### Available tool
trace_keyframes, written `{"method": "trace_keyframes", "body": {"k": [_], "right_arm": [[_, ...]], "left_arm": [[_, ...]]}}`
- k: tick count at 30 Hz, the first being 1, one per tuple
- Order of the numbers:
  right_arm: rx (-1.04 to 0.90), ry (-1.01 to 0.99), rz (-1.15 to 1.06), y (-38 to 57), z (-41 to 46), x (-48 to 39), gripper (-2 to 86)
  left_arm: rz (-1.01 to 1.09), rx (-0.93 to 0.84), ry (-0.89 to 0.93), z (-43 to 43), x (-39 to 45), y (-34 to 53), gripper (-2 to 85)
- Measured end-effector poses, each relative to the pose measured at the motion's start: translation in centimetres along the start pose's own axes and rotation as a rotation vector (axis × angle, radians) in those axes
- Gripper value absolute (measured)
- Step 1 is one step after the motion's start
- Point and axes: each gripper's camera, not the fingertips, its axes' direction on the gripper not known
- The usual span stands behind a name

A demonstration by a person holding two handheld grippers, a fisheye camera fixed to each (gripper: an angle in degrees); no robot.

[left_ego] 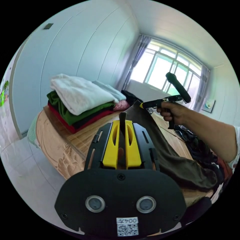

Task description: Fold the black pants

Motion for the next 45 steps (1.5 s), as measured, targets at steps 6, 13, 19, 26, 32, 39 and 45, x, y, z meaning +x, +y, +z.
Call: {"method": "trace_keyframes", "body": {"k": [6,13,19,26,32,39,45], "right_arm": [[-0.143,0.018,-0.054,-1.3,7.1,-3.1,4.2],[-0.214,0.072,-0.043,-1.9,8.8,-3.8,6.2],[-0.066,0.061,0.181,-2.1,1.6,1.6,7.4],[0.278,-0.03,0.525,11.9,-21.4,13.9,0.1],[0.18,-0.154,0.872,36.6,-36.1,20.0,-0.7],[0.065,-0.173,1.174,56.8,-47.1,18.0,-0.7],[0.187,-0.239,1.249,60.5,-53.3,20.9,-0.7]], "left_arm": [[-0.156,-0.198,-0.006,5.8,-5.2,-0.2,2.4],[-0.32,-0.307,0.052,11.4,-10.2,0.4,3.3],[-0.445,-0.206,0.032,12.7,-13.8,1.5,7.1],[-0.413,-0.011,0.041,13.9,-13.9,3.1,2.3],[-0.165,-0.001,0.103,16.6,-8.9,4.9,0.6],[0.133,-0.152,0.193,20.1,0.4,10.5,0.3],[0.497,-0.27,0.17,23.1,12.3,17.3,0.5]]}}
